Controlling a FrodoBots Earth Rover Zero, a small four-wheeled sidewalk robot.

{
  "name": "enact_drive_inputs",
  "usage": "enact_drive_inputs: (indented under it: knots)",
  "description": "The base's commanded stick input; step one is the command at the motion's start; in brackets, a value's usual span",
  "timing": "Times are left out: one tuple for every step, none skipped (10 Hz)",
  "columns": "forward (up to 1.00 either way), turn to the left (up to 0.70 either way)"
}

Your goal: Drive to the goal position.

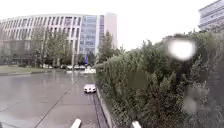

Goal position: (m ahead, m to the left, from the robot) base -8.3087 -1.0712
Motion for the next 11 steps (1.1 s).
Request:
enact_drive_inputs:
  knots:
    - [0.04, 0.00]
    - [0.04, 0.00]
    - [0.04, 0.00]
    - [0.04, 0.00]
    - [0.04, 0.00]
    - [0.04, 0.00]
    - [0.04, 0.00]
    - [0.04, 0.00]
    - [0.04, 0.00]
    - [0.04, 0.00]
    - [0.06, 0.00]
